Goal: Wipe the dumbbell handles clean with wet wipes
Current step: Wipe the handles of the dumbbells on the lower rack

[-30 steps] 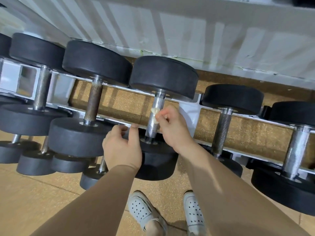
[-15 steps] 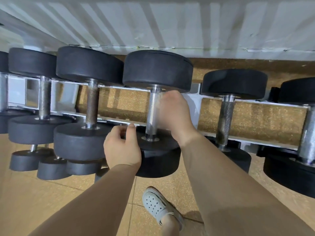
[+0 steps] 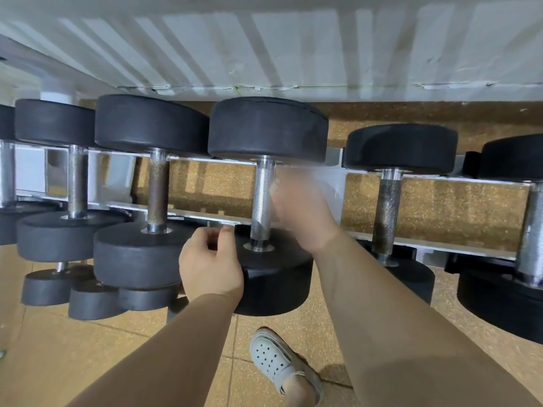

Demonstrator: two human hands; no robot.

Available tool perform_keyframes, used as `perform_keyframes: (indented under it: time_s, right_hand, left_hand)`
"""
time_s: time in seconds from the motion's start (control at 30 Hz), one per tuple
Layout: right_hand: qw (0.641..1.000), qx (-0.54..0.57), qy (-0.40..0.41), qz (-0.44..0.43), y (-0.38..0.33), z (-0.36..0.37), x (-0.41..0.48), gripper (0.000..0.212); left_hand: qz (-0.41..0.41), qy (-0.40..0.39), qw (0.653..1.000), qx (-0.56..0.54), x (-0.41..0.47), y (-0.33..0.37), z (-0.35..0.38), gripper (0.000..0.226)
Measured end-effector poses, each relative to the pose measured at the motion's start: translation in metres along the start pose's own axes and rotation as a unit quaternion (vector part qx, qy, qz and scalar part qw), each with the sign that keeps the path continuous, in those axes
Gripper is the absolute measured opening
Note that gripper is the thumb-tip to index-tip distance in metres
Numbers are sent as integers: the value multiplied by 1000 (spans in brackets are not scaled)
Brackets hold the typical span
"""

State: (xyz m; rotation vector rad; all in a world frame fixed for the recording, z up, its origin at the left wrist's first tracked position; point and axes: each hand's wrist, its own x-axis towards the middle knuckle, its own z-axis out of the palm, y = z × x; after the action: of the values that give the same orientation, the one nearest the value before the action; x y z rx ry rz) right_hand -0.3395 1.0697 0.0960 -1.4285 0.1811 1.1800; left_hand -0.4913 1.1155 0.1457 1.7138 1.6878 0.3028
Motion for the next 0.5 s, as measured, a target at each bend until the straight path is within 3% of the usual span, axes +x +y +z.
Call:
perform_keyframes:
  time_s: [0.07, 0.1, 0.27, 0.4, 0.5]
  right_hand:
    - [993, 117, -10, 27, -11, -1, 2, 14]
    - [993, 110, -23, 34, -13, -1, -2, 13]
    - [987, -142, -75, -3, 11, -1, -29, 8]
    - [984, -117, 24, -130, 3, 12, -12, 10]
    - [984, -96, 50, -145, -12, 17, -1, 10]
  left_hand:
    - [-4, -1, 1000, -1, -1, 1, 0, 32]
    - [-4, -1, 1000, 2, -1, 1, 0, 31]
    - [-3, 2, 1000, 7, -1, 2, 0, 32]
    - [-5, 0, 1000, 0, -1, 2, 0, 29]
    - [-2, -3, 1000, -4, -1, 2, -1, 22]
